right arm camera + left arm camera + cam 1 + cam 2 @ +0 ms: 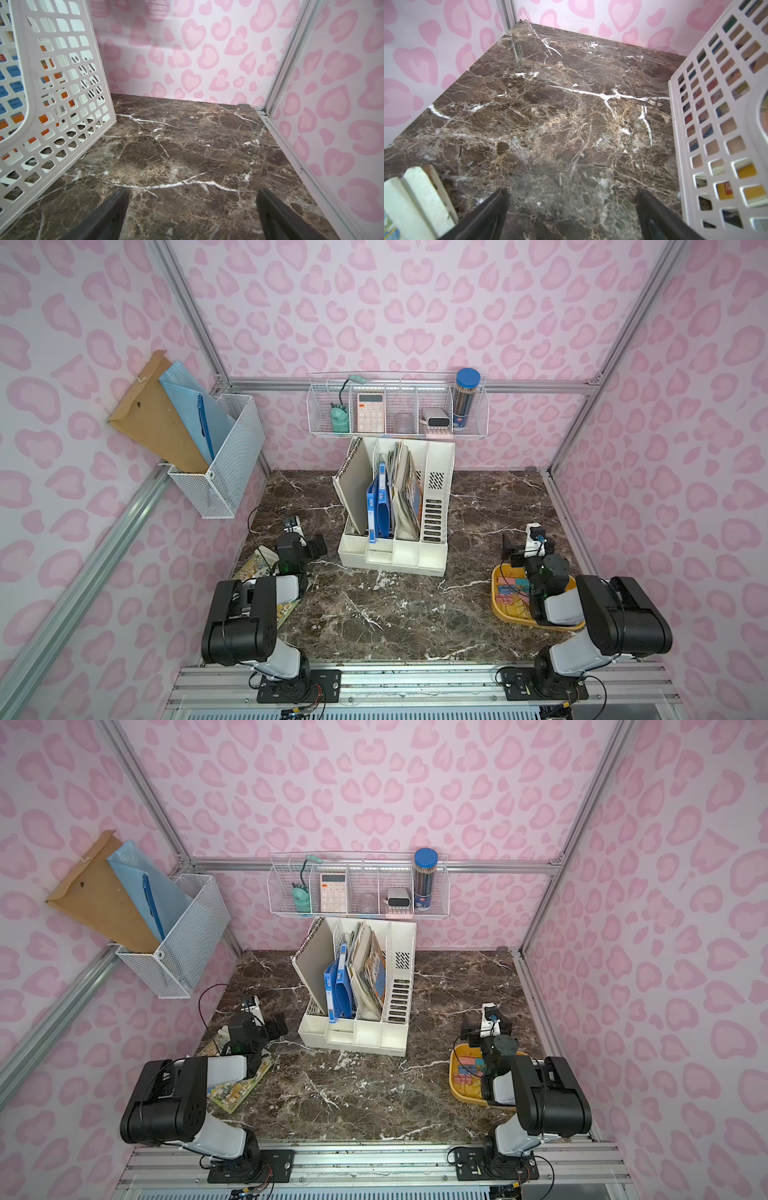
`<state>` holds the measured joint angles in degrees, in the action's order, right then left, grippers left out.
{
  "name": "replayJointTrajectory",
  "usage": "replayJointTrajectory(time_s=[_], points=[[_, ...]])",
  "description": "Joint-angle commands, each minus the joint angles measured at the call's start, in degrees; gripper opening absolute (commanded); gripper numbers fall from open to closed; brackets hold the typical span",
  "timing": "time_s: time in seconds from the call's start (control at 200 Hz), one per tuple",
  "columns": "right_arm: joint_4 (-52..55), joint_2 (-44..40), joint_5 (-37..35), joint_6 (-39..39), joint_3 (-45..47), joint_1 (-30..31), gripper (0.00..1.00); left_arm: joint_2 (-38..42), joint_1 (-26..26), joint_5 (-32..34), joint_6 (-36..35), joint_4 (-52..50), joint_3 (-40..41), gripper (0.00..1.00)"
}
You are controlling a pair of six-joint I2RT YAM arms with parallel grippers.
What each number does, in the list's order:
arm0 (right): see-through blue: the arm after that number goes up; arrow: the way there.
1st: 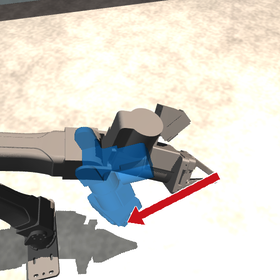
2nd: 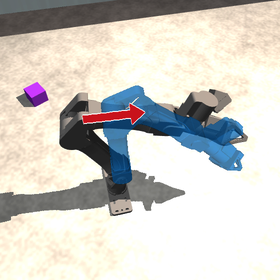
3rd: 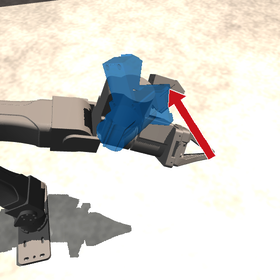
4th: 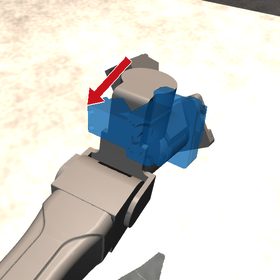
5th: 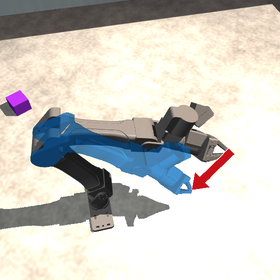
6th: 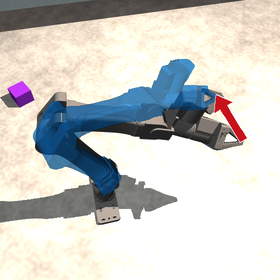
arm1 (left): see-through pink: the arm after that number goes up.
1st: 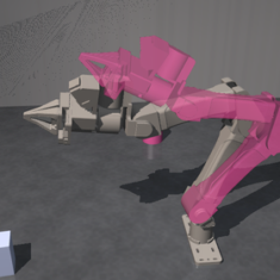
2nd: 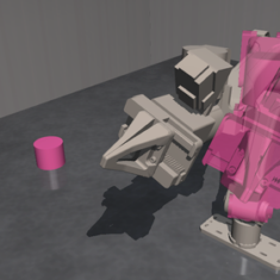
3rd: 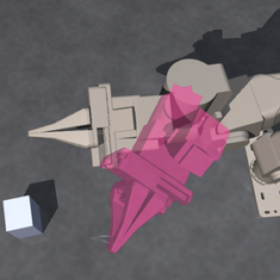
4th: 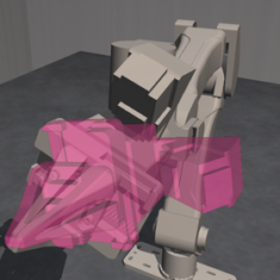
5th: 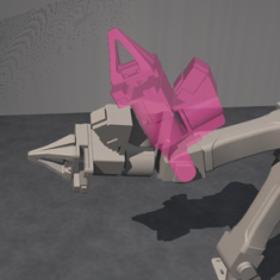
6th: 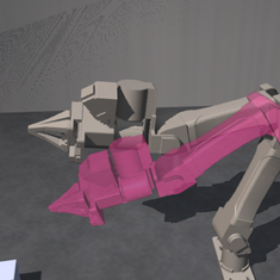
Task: Take out the binder clips from the storage box
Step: Move the storage box to the center of the board.
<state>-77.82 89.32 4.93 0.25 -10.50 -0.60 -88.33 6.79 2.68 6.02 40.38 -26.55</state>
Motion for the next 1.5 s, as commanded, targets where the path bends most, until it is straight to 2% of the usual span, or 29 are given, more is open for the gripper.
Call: replayJointTrajectory(time_s=[0.0, 0.46, 0.575, 0.655, 0.74, 0.805, 0.92, 1.035, 1.08, 1.125, 1.24, 1.285, 1.335, 1.395, 1.495], points=[[-1.7, 0.0, -0.4, 0.2, 0.0, 0.0, 1.0, 0.2, 0.0, -0.1, 0.1, 0.6, -0.1, 1.0], [-1.3, -0.3, -2.7, -0.8, -0.2, 0.1, 1.0, 1.3, 0.0, -0.4, 0.2, 1.3, 0.7, 0.99], [-2.0, -0.8, -3.5, -1.0, 0.4, 0.1, 1.0, 3.7, -0.1, -0.8, -0.3, -1.2, 0.2, 0.99], [-1.1, -4.6, -6.2, -2.1, 1.5, 0.1, 1.0, 9.5, -0.1, 0.0, 0.6, -9.3, -1.5, 1.0], [10.0, -11.7, -10.8, -5.5, -0.6, 0.0, 1.0, 16.8, -0.1, -1.7, 2.5, -16.0, -3.1, 0.99], [25.5, -17.3, -13.9, -10.8, -4.7, -1.1, 1.0, 22.9, 0.0, -4.2, 6.4, -21.7, -5.3, 0.99], [50.0, -23.9, -16.0, -24.3, -12.5, -6.6, 1.0, 27.7, 0.0, -7.1, 14.7, -35.3, -13.2, 0.99], [64.2, -27.9, -9.6, -32.2, -15.2, -17.0, 1.0, 27.2, 0.0, -2.6, 27.7, -56.0, -22.8, 1.0], [68.1, -29.4, -5.3, -35.5, -15.3, -22.6, 1.0, 26.9, 0.0, -3.5, 30.4, -60.0, -24.6, 1.0], [71.6, -30.4, -2.4, -37.2, -15.2, -27.9, 1.0, 27.1, 0.0, -8.1, 30.9, -60.2, -24.9, 0.99], [76.2, -31.4, 3.4, -37.1, -14.3, -38.6, 0.98, 29.0, -0.3, -26.2, 32.8, -52.8, -21.3, 1.0], [76.2, -31.0, 6.1, -36.7, -14.0, -40.1, 0.98, 29.7, -1.7, -29.3, 34.0, -51.4, -20.0, 1.0], [75.4, -30.3, 8.9, -36.1, -13.6, -40.2, 0.98, 30.2, -5.0, -29.6, 32.9, -52.3, -19.6, 1.0], [72.7, -28.8, 13.3, -35.0, -12.5, -40.2, 0.95, 30.4, -10.5, -26.3, 30.1, -55.6, -20.1, 1.0], [75.4, -25.9, 18.2, -33.6, -13.9, -39.5, 0.94, 30.4, -19.2, -21.6, 27.7, -59.1, -20.2, 0.99]])
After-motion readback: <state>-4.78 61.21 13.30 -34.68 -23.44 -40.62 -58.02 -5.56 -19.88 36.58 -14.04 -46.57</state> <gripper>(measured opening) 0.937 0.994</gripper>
